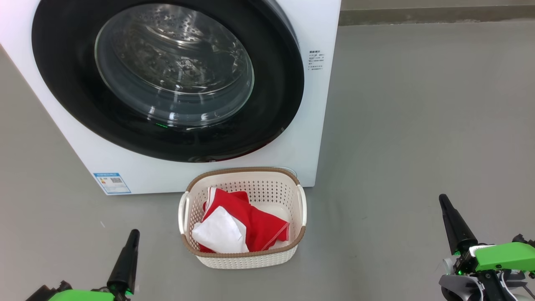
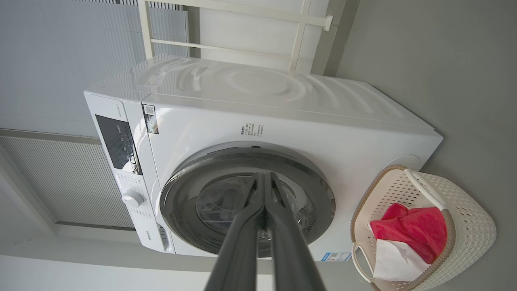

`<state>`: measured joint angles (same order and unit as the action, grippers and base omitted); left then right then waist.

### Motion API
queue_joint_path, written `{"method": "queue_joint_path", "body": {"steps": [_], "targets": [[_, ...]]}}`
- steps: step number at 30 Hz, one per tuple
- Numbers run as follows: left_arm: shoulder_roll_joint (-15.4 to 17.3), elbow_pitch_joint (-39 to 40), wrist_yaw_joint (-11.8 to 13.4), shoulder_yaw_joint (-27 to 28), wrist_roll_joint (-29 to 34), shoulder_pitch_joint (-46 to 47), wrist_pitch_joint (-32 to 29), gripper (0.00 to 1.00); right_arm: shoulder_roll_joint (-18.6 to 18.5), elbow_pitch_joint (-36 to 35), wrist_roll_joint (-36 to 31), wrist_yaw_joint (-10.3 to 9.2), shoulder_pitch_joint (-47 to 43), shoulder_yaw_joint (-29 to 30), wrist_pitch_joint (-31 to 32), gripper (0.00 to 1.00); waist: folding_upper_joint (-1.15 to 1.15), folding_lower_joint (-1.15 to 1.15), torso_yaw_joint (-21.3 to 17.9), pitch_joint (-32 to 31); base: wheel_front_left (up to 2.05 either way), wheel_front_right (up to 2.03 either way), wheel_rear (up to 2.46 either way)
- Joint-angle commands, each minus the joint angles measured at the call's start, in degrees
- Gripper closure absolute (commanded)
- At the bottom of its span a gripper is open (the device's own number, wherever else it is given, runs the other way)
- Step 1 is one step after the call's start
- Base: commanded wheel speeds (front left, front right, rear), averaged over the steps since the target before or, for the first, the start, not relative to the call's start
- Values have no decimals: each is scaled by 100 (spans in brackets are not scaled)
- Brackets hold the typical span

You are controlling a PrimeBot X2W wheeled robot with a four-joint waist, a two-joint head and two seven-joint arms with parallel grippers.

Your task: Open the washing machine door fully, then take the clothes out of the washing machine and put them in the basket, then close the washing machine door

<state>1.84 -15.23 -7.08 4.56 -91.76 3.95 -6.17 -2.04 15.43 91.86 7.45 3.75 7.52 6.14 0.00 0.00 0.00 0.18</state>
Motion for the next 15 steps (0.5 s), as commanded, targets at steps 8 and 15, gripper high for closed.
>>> {"method": "queue_joint_path", "body": {"steps": [8,15], "targets": [[104,119,-41,195,-41,224,-31,100,-84,-141,31,3,243,-101,34,100,0,0,0,0,0,0,0],[104,119,-41,195,-41,224,-31,100,-84,-141,31,3,243,-101,34,100,0,0,0,0,0,0,0]]}}
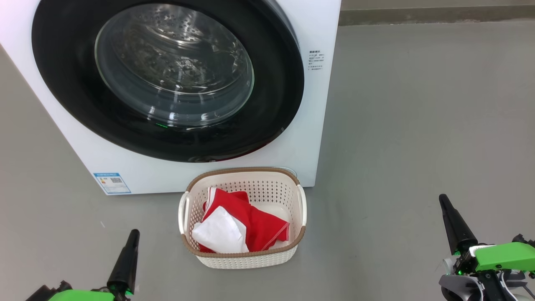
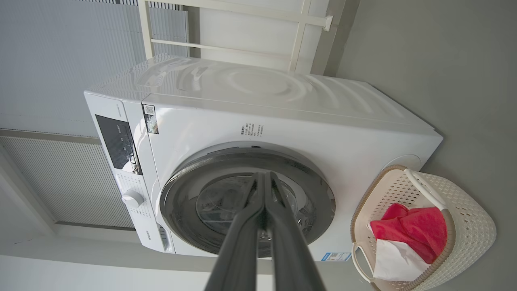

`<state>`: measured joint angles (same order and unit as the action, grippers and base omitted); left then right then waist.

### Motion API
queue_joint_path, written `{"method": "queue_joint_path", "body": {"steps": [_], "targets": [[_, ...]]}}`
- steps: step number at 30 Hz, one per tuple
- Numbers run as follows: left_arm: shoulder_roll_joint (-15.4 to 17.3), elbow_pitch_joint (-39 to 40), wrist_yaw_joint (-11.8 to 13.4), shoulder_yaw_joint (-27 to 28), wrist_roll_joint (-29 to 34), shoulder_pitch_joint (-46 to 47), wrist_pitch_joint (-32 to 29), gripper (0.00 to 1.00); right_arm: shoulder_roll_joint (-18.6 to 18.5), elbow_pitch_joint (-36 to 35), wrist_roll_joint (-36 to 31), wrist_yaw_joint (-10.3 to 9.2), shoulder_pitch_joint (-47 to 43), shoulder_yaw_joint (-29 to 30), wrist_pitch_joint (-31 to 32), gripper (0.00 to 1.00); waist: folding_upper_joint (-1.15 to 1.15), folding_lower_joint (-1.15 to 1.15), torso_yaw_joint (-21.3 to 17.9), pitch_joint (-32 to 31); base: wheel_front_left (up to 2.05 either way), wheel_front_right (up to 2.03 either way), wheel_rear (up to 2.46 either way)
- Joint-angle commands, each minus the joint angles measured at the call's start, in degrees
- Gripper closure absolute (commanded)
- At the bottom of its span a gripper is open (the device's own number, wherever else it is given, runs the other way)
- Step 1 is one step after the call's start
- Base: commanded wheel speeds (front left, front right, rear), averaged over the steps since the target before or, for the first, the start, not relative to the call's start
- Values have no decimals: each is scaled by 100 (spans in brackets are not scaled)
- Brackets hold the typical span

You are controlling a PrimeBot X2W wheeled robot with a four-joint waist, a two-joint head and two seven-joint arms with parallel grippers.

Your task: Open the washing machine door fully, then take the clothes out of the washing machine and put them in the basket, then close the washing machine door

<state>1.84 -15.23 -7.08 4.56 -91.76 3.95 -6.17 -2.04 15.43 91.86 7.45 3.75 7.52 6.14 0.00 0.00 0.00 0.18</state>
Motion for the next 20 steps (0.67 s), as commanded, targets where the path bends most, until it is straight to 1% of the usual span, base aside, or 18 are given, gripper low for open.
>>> {"method": "queue_joint_path", "body": {"steps": [1,20], "targets": [[104,119,-41,195,-41,224,-31,100,-84,-141,31,3,243,-101,34,100,0,0,0,0,0,0,0],[104,119,-41,195,-41,224,-31,100,-84,-141,32,3,243,-101,34,100,0,0,0,0,0,0,0]]}}
